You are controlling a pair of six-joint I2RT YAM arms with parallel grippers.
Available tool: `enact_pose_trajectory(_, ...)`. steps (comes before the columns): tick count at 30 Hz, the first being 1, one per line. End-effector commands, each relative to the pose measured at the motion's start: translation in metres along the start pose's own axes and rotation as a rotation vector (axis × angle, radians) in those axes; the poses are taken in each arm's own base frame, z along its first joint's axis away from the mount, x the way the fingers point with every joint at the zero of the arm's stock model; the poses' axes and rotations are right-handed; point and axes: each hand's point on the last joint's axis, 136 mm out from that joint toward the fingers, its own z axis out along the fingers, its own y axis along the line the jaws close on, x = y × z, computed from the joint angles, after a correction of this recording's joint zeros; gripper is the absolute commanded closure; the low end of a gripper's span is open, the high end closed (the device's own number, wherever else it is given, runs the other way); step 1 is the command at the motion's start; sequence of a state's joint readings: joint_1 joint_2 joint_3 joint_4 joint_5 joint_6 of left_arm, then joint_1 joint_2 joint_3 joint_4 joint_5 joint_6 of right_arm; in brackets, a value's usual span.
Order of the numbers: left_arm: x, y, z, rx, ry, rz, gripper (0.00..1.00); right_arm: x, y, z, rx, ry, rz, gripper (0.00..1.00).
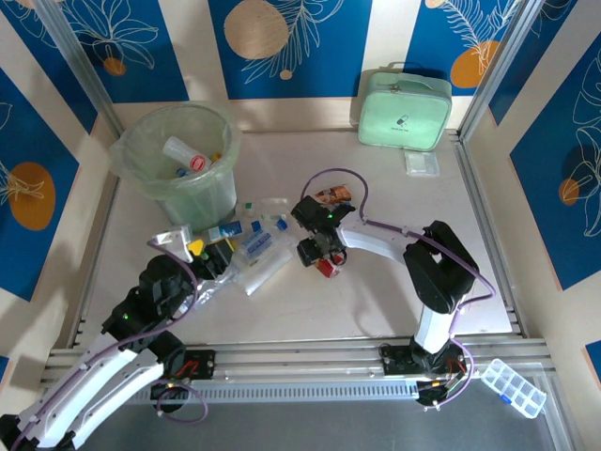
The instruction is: Put the plastic bottles in the bin
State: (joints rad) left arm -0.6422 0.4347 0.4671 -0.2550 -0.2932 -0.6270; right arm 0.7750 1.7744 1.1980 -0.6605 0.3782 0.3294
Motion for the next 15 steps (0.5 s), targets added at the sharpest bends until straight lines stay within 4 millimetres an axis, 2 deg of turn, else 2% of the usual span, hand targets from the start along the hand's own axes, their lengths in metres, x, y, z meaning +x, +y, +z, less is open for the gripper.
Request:
enact_pose_trajectory(1, 0.007, 0.010, 0.003, -0.048, 0.014, 0.001, 0.20, 0.004, -0.008, 0.000, 0.068, 0.038, -0.011, 0.37)
enact_pose_trajectory(8, 0.014, 0.006, 0.011, -0.040, 0.048, 0.000, 0.20, 0.005, -0.006, 0.001, 0.057, 0.043, -0.024, 0.54)
enact_pose_trajectory(13, 0.017, 0.004, 0.014, -0.029, 0.058, -0.002, 0.19, 0.001, -0.004, 0.001, 0.040, 0.044, -0.036, 0.54)
enact_pose_trajectory(15, 0.018, 0.002, 0.016, -0.025, 0.067, 0.000, 0.19, -0.001, -0.005, 0.000, 0.049, 0.043, -0.044, 0.48)
